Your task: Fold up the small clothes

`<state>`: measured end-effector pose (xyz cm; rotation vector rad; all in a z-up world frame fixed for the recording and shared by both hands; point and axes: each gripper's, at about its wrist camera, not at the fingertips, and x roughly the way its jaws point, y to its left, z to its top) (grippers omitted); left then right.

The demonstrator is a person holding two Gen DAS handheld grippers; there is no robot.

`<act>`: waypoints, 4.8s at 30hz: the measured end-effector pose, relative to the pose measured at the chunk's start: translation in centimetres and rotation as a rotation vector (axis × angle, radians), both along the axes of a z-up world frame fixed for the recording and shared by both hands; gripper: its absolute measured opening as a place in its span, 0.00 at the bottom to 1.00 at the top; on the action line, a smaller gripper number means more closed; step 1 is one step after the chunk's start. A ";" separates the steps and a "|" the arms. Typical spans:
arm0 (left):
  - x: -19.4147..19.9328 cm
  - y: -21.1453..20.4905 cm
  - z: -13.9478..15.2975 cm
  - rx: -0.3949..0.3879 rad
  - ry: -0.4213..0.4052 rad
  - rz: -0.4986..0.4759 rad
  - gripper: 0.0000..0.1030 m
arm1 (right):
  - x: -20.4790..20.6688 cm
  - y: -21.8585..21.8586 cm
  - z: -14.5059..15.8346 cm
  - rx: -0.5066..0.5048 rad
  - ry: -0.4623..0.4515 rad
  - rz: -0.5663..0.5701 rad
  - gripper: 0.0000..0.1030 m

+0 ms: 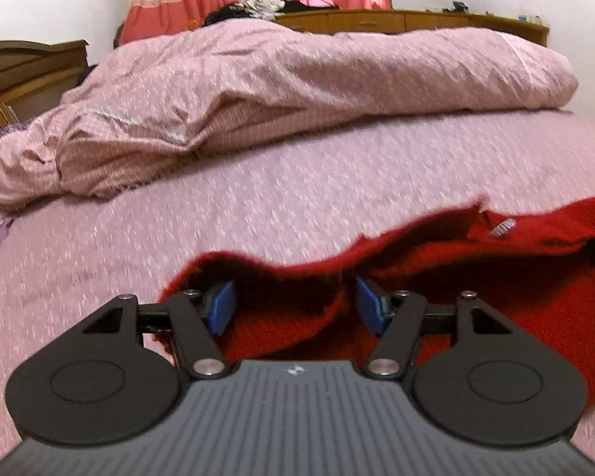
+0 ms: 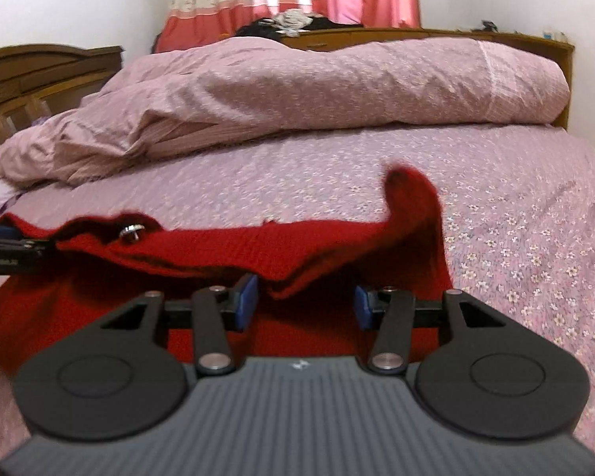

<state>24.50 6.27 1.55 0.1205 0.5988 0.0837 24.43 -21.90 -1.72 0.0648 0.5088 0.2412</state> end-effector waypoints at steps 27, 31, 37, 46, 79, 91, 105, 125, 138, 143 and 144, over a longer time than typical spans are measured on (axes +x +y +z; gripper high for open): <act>-0.7 9.3 -1.1 -0.254 0.053 0.204 0.68 | 4.5 -6.4 -0.7 -0.017 0.050 -0.136 0.54; 0.2 9.7 -2.1 -0.300 0.054 0.215 0.68 | 5.9 -7.0 -1.1 0.067 0.079 -0.096 0.53; 1.0 9.4 -2.0 -0.351 0.035 0.190 0.19 | 5.3 -7.4 -1.0 0.164 0.066 -0.090 0.17; 4.4 8.3 -3.1 -0.228 0.096 0.227 0.16 | 4.4 -8.3 -2.5 0.164 0.064 -0.217 0.13; -7.2 2.7 -2.7 -0.147 0.176 0.172 0.68 | -6.8 -4.5 -0.9 0.049 0.024 -0.128 0.47; -8.2 3.8 -3.0 -0.228 0.188 0.212 0.73 | -7.0 -5.0 -2.1 0.125 0.074 -0.171 0.47; -9.8 2.6 -1.6 -0.182 0.177 0.204 0.73 | -9.5 -6.7 -2.5 0.385 0.172 -0.289 0.73; -9.6 4.7 -3.4 -0.274 0.196 0.240 0.78 | -5.5 -5.0 -5.2 0.602 0.149 -0.408 0.86; -9.6 4.5 -3.4 -0.270 0.196 0.247 0.79 | -5.0 -5.2 -5.5 0.606 0.111 -0.429 0.85; -9.7 4.5 -3.4 -0.262 0.197 0.247 0.79 | -5.1 -5.6 -5.5 0.655 0.114 -0.448 0.83; -9.6 4.5 -3.3 -0.262 0.197 0.247 0.79 | -5.2 -5.7 -5.5 0.667 0.115 -0.453 0.82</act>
